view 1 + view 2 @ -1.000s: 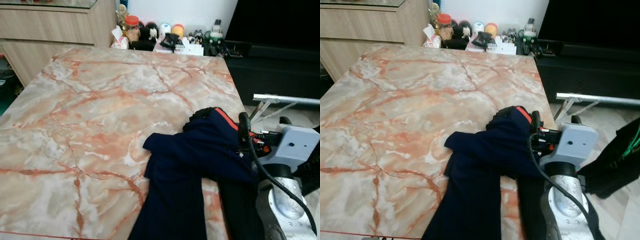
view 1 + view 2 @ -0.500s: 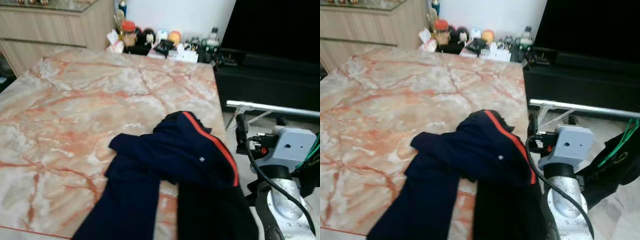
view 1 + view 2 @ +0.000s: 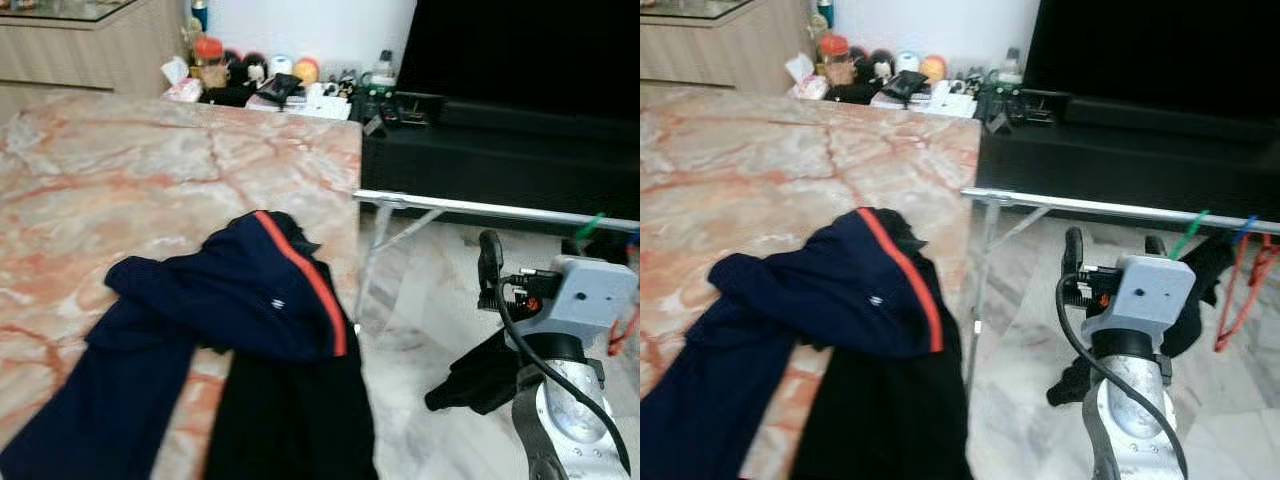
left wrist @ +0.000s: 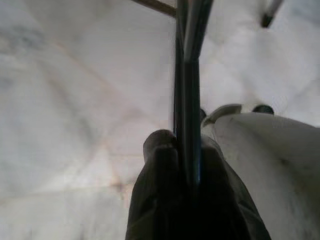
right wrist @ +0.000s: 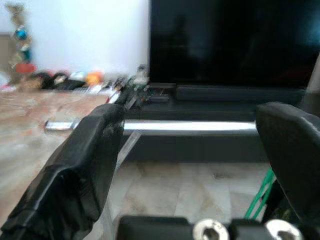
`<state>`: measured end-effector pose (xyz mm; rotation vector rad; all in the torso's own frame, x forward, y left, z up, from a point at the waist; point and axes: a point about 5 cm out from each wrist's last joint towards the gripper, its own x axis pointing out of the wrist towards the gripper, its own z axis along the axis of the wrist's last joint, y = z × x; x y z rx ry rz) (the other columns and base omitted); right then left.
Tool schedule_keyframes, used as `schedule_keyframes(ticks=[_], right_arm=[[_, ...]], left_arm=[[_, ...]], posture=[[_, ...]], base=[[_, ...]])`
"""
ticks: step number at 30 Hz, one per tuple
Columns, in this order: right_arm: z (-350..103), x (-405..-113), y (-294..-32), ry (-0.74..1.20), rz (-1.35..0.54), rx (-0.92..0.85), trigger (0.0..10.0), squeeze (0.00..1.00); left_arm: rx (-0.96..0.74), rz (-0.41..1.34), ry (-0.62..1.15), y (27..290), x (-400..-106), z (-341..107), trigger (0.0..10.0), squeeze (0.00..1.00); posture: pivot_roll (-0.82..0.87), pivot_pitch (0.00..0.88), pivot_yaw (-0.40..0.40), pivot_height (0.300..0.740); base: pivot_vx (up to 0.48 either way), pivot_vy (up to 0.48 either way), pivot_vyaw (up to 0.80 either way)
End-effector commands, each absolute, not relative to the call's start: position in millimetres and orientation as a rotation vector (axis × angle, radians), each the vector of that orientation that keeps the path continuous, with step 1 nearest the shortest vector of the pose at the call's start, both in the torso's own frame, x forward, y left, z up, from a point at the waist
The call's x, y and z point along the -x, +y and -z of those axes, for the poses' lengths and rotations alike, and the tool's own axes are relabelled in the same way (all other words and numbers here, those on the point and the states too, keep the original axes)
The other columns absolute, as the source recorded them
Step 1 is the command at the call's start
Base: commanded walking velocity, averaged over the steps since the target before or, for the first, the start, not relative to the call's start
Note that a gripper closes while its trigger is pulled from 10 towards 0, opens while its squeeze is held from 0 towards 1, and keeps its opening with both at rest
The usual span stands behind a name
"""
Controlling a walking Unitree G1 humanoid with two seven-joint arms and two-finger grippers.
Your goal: Hang hanger
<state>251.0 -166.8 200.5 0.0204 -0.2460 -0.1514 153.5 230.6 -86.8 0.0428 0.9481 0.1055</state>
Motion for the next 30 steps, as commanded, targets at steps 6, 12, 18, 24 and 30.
schedule_keyframes(ticks=[6, 12, 18, 24, 30], right_arm=[[-195.8, -253.4, -168.6, -0.250, 0.208, -0.059, 10.0, 0.00], [-192.2, -254.0, -171.6, -0.244, 0.246, -0.073, 10.0, 0.00], [-178.7, -249.3, -190.1, -0.198, 0.342, -0.108, 10.0, 0.00], [-173.2, -244.2, -199.0, -0.177, 0.384, -0.105, 10.0, 0.00], [-160.4, -238.6, -209.7, -0.133, 0.420, -0.089, 10.0, 0.00]], left_arm=[[-0.075, -0.064, 1.001, 230.9, -144.3, 90.9, 10.0, 0.00], [-0.091, -0.055, 0.994, 230.5, -148.6, 89.4, 10.0, 0.00], [-0.099, -0.044, 0.997, 228.7, -147.6, 90.2, 10.0, 0.00], [-0.099, -0.037, 1.005, 226.8, -144.5, 91.7, 10.0, 0.00], [-0.101, -0.032, 1.015, 225.7, -141.6, 93.1, 10.0, 0.00]], posture=[[0.00, 0.148, -0.029, 0.740], [0.00, 0.142, -0.018, 0.740], [-0.01, 0.142, -0.015, 0.740], [-0.01, 0.146, -0.025, 0.740], [-0.02, 0.152, -0.031, 0.740]], base=[[0.000, -0.480, 0.00], [0.000, -0.480, 0.00], [0.000, -0.480, 0.00], [0.000, -0.480, 0.00], [0.000, -0.444, 0.00]])
